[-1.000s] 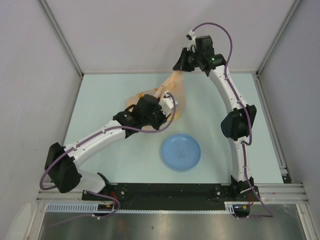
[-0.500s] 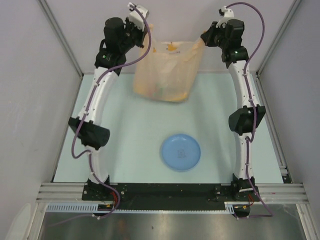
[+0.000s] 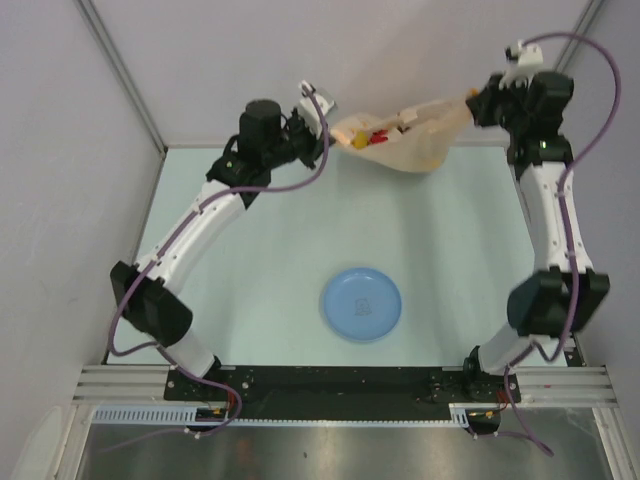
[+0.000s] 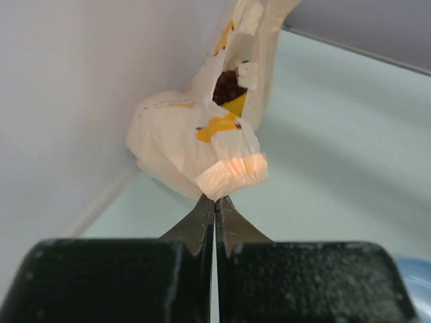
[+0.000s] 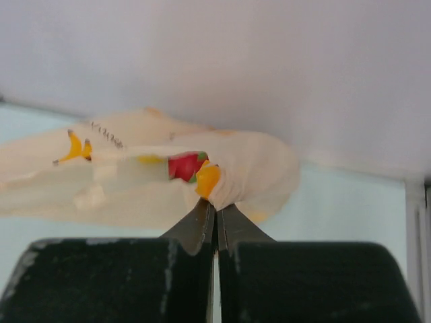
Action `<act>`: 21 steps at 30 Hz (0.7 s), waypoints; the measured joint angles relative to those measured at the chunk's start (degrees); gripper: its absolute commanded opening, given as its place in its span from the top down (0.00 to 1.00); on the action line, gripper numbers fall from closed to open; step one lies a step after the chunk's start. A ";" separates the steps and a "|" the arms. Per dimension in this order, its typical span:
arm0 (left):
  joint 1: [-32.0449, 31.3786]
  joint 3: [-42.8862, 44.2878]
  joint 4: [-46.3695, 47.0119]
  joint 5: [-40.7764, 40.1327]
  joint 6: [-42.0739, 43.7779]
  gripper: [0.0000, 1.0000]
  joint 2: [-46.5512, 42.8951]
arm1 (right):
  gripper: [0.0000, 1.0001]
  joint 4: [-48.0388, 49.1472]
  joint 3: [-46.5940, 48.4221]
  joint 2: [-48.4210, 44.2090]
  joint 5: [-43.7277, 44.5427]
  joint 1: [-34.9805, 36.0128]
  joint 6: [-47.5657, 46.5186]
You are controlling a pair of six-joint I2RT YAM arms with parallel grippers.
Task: Take the fake fruits out of the plastic bag
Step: Adjust the plastic bag at the center of the board.
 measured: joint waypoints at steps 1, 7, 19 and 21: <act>-0.96 -4.85 0.52 0.63 -0.44 1.00 -2.75 | 1.00 0.98 -10.60 -6.69 -0.17 -0.70 -1.60; -5.22 -20.79 2.27 3.91 -3.76 1.00 -8.22 | 0.52 -2.01 -44.44 -24.00 -0.46 0.63 -6.97; -5.64 -24.09 5.20 5.60 -10.67 1.00 -7.43 | 0.26 -8.66 -47.10 -36.72 -3.69 5.40 -11.69; -5.64 -24.09 5.66 5.44 -11.76 1.00 -7.43 | 0.49 -6.67 -45.07 -39.12 -3.89 9.57 -12.85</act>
